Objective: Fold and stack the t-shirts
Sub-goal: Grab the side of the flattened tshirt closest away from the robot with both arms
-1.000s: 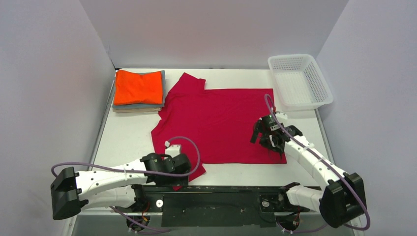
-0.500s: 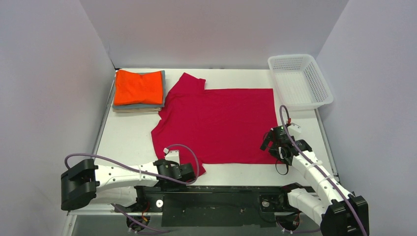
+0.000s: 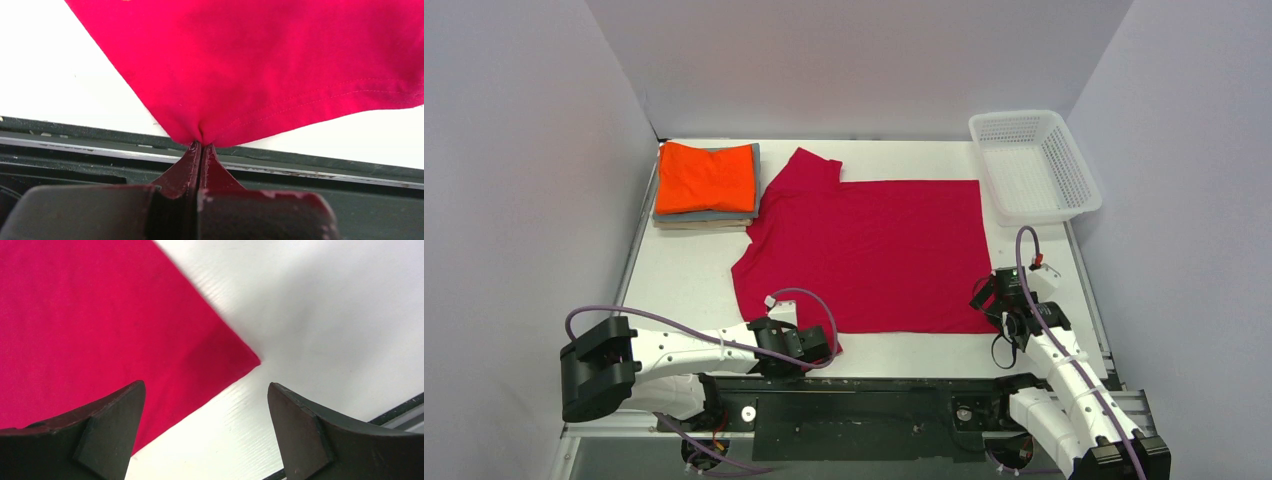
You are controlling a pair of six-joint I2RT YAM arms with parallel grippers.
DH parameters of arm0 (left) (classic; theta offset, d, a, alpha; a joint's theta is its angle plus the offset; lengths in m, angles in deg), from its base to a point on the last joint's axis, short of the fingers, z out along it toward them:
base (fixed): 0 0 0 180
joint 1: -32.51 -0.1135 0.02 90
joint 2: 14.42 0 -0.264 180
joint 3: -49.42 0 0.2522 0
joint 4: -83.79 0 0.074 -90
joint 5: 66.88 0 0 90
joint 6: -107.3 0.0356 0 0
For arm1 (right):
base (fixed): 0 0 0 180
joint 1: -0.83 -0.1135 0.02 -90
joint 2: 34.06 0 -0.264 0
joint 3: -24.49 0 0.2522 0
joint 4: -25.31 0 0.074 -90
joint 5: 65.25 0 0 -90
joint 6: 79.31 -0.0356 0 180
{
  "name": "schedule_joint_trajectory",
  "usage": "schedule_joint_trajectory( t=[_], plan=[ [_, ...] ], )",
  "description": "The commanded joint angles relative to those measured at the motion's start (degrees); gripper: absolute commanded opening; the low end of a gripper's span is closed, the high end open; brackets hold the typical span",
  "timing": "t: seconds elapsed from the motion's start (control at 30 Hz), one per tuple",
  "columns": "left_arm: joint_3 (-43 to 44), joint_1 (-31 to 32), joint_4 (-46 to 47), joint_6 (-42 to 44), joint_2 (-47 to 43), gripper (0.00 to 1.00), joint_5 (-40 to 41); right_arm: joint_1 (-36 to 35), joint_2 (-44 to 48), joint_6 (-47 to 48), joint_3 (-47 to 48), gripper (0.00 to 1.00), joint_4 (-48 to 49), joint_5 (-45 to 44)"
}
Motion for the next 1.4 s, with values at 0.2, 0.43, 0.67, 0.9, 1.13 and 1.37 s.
schedule_joint_trajectory(
  t=[0.2,0.43,0.67,0.9,1.13,1.37],
  plan=[
    [2.61,-0.93,-1.19,3.38,-6.31,0.0,1.05,3.22,-6.9,-5.43,-5.7,0.69,8.62,-4.52],
    [2.35,-0.93,-2.96,3.64,-7.34,0.0,0.69,4.23,-12.32,-7.12,-7.86,0.54,12.82,-3.03],
    [2.54,-0.93,-4.21,3.19,-7.6,0.0,-0.91,4.45,-12.25,-7.45,-8.41,0.15,11.63,-1.73],
    [0.28,0.79,-5.67,2.84,-10.71,0.0,-7.95,4.51,-6.08,-6.31,-8.19,0.01,3.62,-1.05],
    [-1.29,6.04,-8.42,-0.28,-12.21,0.0,-12.26,4.35,-1.84,-7.39,-7.49,0.01,-2.46,1.25],
    [5.47,-2.07,-6.26,7.46,-10.26,0.0,-7.67,4.36,0.78,-5.5,-4.61,0.01,-5.36,3.99]
  ],
)
